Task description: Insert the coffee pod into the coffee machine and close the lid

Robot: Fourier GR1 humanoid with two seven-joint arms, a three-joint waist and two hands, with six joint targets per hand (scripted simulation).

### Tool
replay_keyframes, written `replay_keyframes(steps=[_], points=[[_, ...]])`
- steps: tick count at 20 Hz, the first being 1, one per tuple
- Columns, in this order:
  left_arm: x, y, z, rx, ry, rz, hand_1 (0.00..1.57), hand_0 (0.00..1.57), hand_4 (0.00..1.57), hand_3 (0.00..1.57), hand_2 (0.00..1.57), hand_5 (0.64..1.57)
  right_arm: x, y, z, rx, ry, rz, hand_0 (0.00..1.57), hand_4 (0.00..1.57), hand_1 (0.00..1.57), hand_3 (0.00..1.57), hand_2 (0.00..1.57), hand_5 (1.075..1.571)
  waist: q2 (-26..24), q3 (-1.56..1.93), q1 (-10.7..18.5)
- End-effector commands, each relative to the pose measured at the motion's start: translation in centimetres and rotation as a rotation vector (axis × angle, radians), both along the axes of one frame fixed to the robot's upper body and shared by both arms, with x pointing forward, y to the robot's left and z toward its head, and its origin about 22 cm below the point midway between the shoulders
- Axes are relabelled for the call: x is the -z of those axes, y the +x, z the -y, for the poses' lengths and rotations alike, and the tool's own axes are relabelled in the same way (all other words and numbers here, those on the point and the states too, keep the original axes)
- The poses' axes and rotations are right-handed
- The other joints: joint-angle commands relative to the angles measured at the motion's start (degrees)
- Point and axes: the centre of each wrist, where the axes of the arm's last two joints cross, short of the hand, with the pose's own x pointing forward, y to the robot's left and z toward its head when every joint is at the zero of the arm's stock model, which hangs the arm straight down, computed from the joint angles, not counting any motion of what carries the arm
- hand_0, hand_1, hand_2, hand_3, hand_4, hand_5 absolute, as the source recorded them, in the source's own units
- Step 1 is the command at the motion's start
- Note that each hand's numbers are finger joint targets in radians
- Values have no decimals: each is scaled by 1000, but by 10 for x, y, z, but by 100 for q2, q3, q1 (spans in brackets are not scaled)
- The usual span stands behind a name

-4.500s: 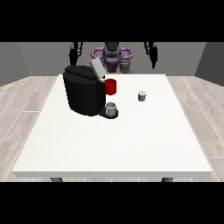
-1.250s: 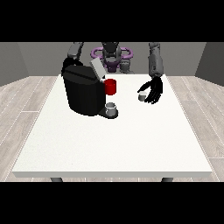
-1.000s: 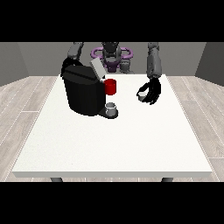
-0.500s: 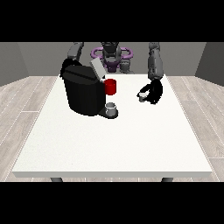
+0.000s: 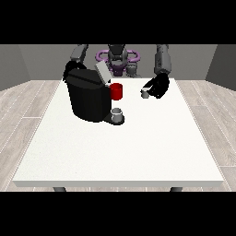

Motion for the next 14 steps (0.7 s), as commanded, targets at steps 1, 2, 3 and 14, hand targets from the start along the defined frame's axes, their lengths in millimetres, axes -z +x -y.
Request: replay_keyframes(steps=[1,2,3,14], points=[[-43,19,13,49,-14,12,1243,1243,535,1315,1327,1571,6,4,0,-7,-24,-40,0,488,0,0,0,1571,-138,0,20],[-44,19,25,84,3,45,1258,1258,529,1297,1321,1571,15,4,-3,-5,9,-17,0,468,0,0,0,1571,-170,1,158],[-43,17,17,122,11,-5,1256,1256,545,1292,1331,1571,24,-3,1,28,11,-62,0,507,0,0,0,1571,-369,1,238],[-101,29,-5,104,-18,119,1253,1253,537,1281,1328,1571,0,10,-10,-39,20,35,0,495,0,0,0,1571,181,-2,-177]])
